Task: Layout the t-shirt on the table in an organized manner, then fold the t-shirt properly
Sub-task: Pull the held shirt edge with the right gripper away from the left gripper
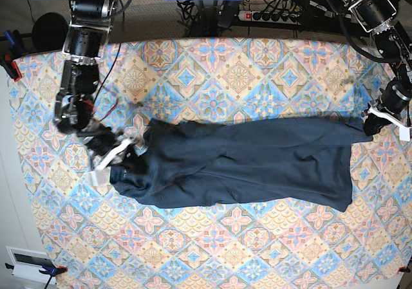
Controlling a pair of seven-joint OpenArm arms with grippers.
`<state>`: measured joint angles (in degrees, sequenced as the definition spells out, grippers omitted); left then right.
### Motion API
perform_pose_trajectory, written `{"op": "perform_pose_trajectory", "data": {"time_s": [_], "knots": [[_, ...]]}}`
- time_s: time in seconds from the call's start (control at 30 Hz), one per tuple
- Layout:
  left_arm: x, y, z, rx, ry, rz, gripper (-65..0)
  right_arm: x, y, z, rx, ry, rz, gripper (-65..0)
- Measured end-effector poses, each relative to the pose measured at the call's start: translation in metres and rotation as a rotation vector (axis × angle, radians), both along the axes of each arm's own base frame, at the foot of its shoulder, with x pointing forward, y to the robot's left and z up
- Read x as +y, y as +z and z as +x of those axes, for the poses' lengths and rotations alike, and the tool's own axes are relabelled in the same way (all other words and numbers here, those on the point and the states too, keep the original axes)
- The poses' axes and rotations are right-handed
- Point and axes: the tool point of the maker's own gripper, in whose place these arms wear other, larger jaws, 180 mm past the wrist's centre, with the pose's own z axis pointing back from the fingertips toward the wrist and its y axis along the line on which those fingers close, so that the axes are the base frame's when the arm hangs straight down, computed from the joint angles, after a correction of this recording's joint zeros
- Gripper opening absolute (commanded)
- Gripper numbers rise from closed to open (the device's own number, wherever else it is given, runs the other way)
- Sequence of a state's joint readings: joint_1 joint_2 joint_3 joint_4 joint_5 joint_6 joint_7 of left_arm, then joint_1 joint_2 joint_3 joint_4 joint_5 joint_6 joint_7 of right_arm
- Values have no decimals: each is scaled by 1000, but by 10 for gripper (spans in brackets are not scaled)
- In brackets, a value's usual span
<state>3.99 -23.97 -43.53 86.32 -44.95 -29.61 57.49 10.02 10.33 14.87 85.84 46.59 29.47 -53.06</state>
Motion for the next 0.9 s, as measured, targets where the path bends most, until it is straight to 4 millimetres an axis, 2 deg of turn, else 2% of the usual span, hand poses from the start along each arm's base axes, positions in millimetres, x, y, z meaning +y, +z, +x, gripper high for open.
{"op": "perform_pose_trajectory", "data": {"time_s": [0.07,0.17,0.27,0.33,0.4,0.53,0.67,0.73,0.83,0.9], "knots": [[0,0,0,-2,0,-1,-648,-12,18,2,-47,-25,-18,-650],[1,5,3,-31,10,1,-648,-21,21,-3,-50,-6,-74,-650],[5,12,7,-74,27,8,-648,-26,35,-2,-80,-11,-13,-650],[5,12,7,-77,28,6,-648,-41,48,-1,-111,-31,9,-650],[5,12,7,-77,27,6,-648,-57,52,1,-118,-59,-9,-650],[5,13,8,-80,26,5,-648,-57,34,4,-52,-57,-1,-650],[4,12,8,-78,25,5,-648,-60,38,8,-55,-55,-4,-650],[4,11,7,-71,23,13,-648,-64,28,7,-29,-58,-50,-650],[8,4,5,-37,25,60,-648,-55,6,3,38,-21,-149,-650],[2,-2,8,-14,-3,93,-648,-48,3,2,42,-4,-144,-650]]}}
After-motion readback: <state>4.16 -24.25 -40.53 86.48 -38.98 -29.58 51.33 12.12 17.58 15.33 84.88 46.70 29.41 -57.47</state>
